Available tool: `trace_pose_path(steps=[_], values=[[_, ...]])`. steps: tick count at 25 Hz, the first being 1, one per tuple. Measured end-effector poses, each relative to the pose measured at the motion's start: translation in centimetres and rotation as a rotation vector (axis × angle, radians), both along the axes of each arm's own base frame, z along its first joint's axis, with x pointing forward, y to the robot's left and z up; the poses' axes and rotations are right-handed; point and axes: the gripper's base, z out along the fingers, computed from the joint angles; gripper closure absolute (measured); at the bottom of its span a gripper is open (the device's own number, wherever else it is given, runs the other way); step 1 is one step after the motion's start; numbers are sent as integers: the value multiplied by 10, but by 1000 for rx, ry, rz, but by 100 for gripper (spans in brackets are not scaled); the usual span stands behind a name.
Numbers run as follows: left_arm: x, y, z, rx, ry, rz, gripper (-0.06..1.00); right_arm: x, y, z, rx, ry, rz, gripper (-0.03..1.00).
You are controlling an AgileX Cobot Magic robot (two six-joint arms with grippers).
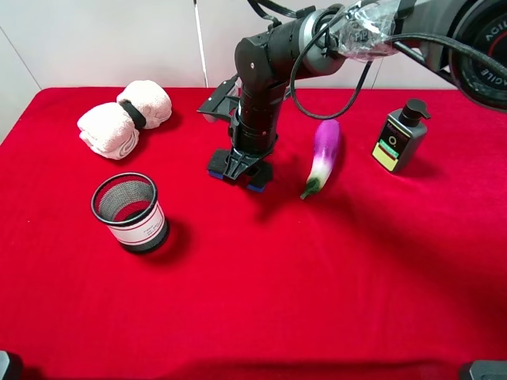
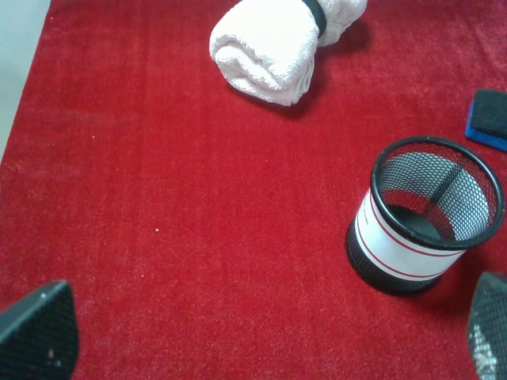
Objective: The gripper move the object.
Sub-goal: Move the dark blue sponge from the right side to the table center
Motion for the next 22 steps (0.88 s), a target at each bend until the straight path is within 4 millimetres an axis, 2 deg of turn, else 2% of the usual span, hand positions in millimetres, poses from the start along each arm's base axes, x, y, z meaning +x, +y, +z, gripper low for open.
trace_pose_path(steps=[14,22], values=[[0,0,0,0,0,0,-4,0,0,0,-1,-1,9,56],[0,0,0,0,0,0,-4,0,0,-4,-7,-2,47,40]])
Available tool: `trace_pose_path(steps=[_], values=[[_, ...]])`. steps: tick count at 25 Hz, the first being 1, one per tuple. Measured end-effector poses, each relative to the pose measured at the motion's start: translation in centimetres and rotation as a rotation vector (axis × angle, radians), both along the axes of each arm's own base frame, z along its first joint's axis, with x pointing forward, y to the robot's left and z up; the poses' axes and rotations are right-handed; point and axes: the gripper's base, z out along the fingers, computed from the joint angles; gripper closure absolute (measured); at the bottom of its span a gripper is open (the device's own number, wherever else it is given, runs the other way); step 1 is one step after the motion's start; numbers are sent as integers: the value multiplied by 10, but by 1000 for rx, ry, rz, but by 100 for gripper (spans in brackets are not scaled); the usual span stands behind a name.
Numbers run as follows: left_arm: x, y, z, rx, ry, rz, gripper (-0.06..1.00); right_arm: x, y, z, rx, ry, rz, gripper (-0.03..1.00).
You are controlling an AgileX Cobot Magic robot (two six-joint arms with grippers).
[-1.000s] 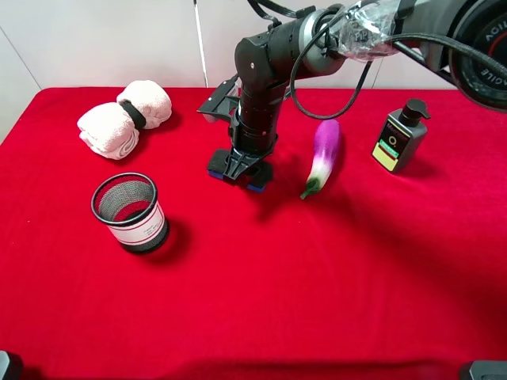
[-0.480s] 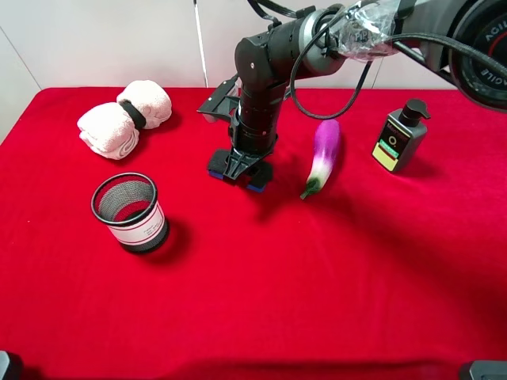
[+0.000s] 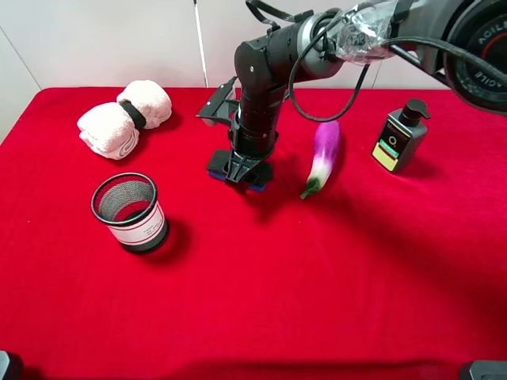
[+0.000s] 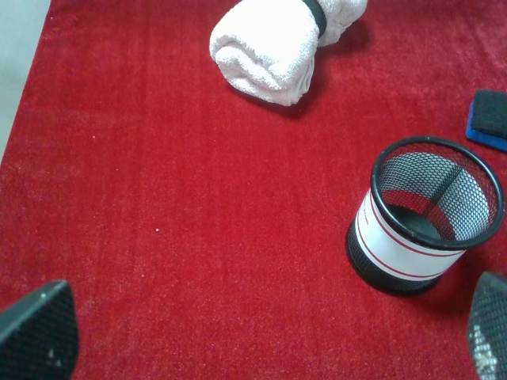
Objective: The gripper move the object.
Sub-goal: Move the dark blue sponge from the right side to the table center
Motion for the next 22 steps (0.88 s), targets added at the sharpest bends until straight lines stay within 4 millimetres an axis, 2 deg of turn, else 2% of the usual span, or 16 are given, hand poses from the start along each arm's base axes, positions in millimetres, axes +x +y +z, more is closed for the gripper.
trace_pose_path(steps=[8,16,19,22], values=[[0,0,0,0,0,0,-4,0,0,0,4,-5,0,29],[0,0,0,0,0,0,-4,0,0,2,2,0,-9,28],[0,0,0,0,0,0,-4,-1,-1,12,8,-6,-27,28],[0,0,0,0,0,0,-4,0,-3,34,17,-44,-38,28]])
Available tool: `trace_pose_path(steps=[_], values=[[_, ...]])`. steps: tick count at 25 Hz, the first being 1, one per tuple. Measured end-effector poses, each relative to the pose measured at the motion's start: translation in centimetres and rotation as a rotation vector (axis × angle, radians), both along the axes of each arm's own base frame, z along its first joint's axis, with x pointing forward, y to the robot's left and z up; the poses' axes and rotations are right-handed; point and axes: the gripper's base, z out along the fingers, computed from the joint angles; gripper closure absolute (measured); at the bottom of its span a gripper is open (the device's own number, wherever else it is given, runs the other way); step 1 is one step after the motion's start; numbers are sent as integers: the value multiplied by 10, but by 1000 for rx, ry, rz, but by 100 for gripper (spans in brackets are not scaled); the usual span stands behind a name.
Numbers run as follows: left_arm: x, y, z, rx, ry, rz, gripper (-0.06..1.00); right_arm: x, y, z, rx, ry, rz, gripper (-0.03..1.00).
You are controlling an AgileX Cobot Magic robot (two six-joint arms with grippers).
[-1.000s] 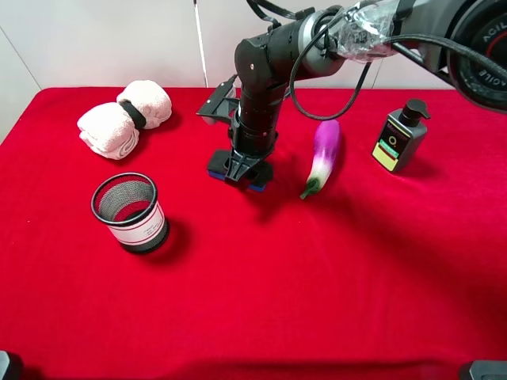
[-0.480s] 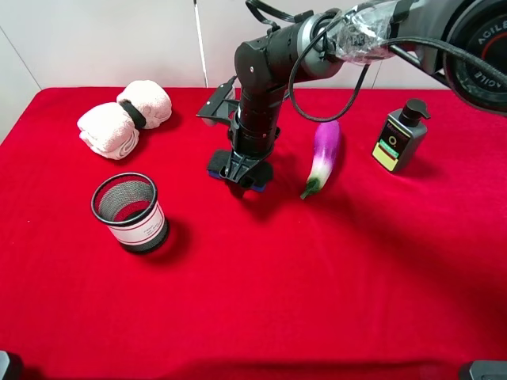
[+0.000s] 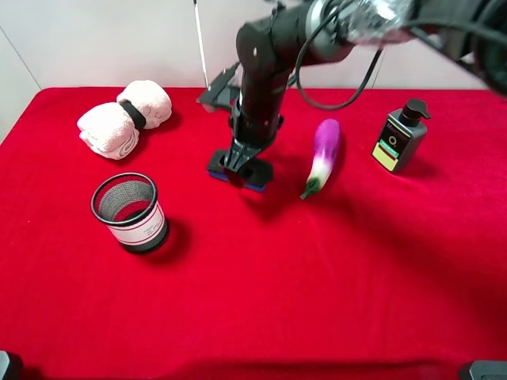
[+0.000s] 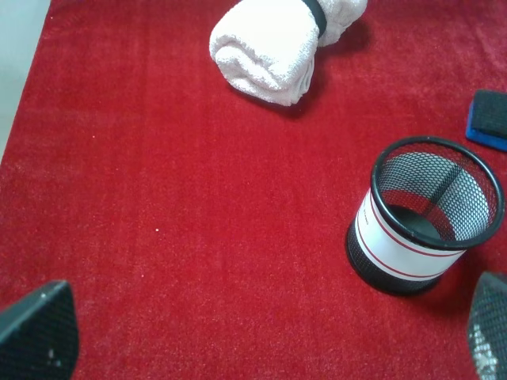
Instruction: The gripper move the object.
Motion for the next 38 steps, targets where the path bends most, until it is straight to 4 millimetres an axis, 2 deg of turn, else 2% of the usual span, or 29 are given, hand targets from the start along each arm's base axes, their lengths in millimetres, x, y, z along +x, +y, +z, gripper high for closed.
trace_pose_path(steps=[12,24,28,38], values=[[0,0,0,0,0,0,-4,-17,-17,89,22,-50,-18,28],[0,0,0,0,0,0,-4,-55,-52,162,-12,-26,-23,28],[0,0,0,0,0,0,-4,-78,-72,171,-17,-19,-23,28],[0,0,0,0,0,0,-4,-146,-126,168,-9,53,-31,28]])
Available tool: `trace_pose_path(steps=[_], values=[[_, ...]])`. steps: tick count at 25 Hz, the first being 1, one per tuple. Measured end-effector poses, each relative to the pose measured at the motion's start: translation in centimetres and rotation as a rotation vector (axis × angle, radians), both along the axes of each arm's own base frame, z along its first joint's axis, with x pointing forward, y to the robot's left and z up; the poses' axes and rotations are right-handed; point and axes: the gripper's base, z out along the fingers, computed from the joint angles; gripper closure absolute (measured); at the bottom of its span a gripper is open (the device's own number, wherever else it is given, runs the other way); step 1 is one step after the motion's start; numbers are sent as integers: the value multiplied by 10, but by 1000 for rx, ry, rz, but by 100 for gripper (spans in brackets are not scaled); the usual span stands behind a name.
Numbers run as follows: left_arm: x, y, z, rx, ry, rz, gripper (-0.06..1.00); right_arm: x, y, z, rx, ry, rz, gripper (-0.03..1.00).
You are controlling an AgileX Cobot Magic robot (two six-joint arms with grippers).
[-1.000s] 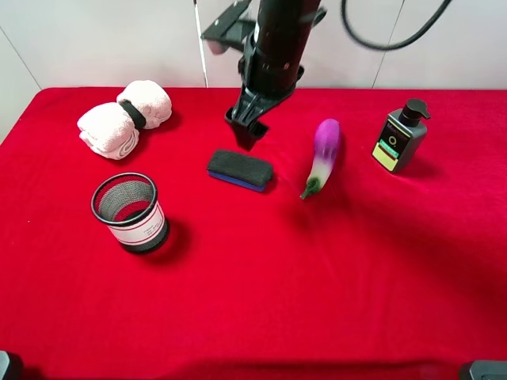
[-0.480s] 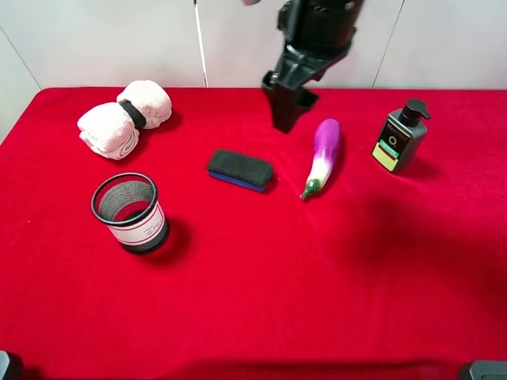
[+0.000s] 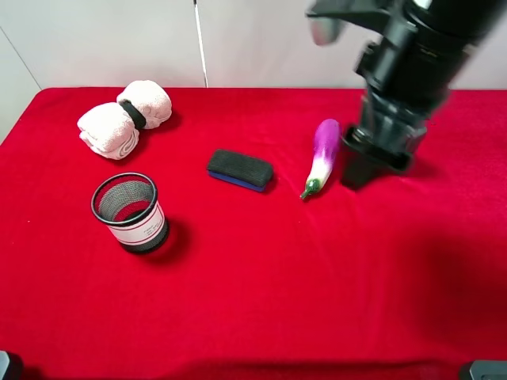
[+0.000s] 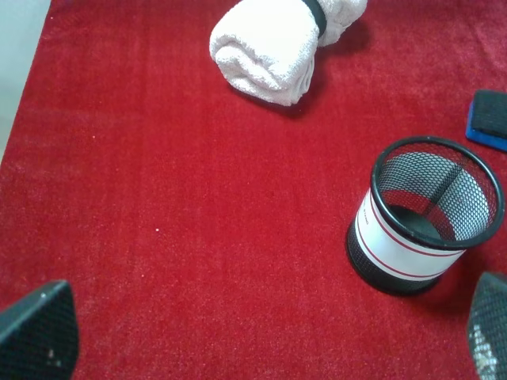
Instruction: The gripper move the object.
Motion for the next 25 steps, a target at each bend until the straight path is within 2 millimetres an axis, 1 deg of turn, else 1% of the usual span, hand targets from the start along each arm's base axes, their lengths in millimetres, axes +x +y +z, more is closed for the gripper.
trace_pose_path(steps=[6,12,17,25], values=[[0,0,0,0,0,0,-4,-43,-29,-7,100,10,-45,28],[0,0,0,0,0,0,-4,-80,-61,-31,191,-61,-80,28],[0,0,0,0,0,0,-4,-107,-83,-49,251,-98,-90,28],[0,0,0,0,0,0,-4,-125,-98,-33,381,-204,-114,28]])
